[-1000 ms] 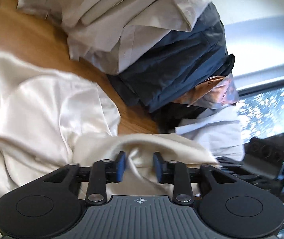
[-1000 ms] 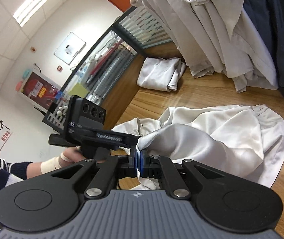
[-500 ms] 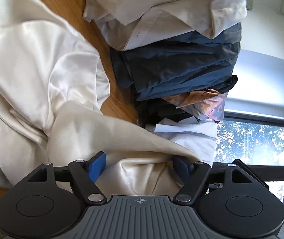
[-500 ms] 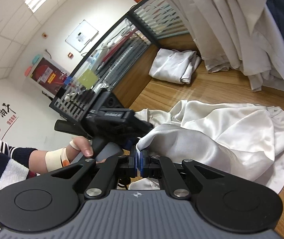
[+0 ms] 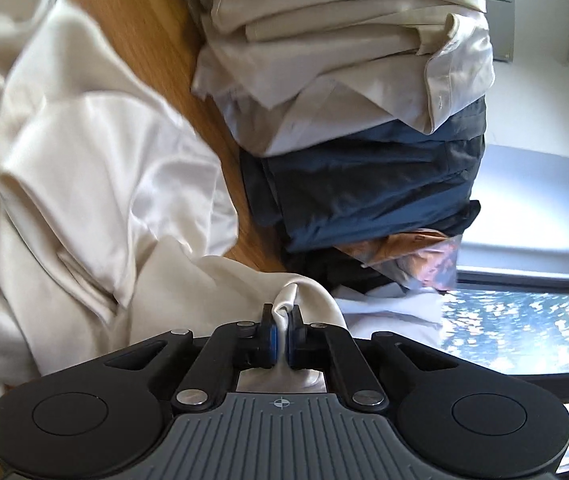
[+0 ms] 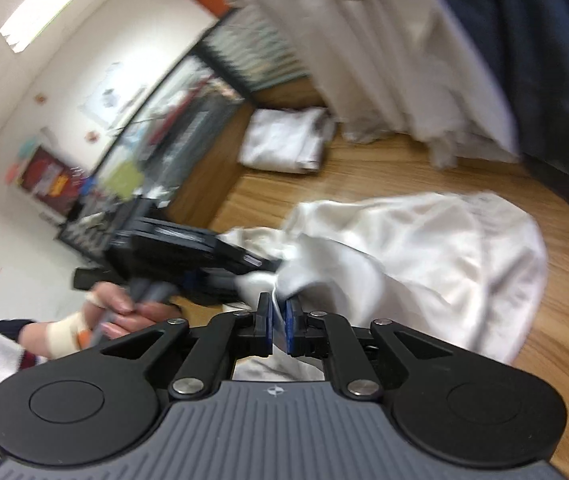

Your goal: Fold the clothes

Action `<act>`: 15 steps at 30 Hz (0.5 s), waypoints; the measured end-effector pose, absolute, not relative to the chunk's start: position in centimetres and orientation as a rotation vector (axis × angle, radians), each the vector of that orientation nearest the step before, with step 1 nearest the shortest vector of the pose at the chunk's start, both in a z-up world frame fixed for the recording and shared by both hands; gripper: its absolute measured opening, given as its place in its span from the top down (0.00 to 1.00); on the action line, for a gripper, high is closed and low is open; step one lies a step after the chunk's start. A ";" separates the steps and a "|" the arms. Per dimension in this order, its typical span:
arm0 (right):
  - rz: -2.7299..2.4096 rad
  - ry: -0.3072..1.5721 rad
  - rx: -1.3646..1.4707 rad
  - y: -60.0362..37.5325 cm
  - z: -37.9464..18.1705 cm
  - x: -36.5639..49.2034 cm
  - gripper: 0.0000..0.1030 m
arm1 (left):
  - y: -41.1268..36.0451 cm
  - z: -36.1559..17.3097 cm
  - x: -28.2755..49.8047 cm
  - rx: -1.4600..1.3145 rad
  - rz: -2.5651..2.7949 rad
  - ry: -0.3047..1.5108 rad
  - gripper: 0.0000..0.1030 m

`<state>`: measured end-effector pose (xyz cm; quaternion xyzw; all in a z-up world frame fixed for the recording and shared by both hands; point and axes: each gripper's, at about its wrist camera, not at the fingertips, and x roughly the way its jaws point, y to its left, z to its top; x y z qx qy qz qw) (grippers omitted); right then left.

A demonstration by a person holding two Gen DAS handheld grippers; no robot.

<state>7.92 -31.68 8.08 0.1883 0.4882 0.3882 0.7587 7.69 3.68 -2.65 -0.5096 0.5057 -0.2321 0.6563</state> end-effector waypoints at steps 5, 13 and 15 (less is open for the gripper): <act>0.726 1.041 0.359 -33.3 8.8 7.3 0.82 | 2.5 -0.2 8.0 -0.978 -0.552 1.115 0.93; 0.865 0.968 0.356 -30.7 12.1 7.9 0.82 | 0.0 1.7 7.8 -0.832 -0.636 1.094 0.93; 0.871 1.018 0.340 -29.8 11.4 8.4 0.82 | -0.3 2.0 7.5 -0.817 -0.645 1.088 0.93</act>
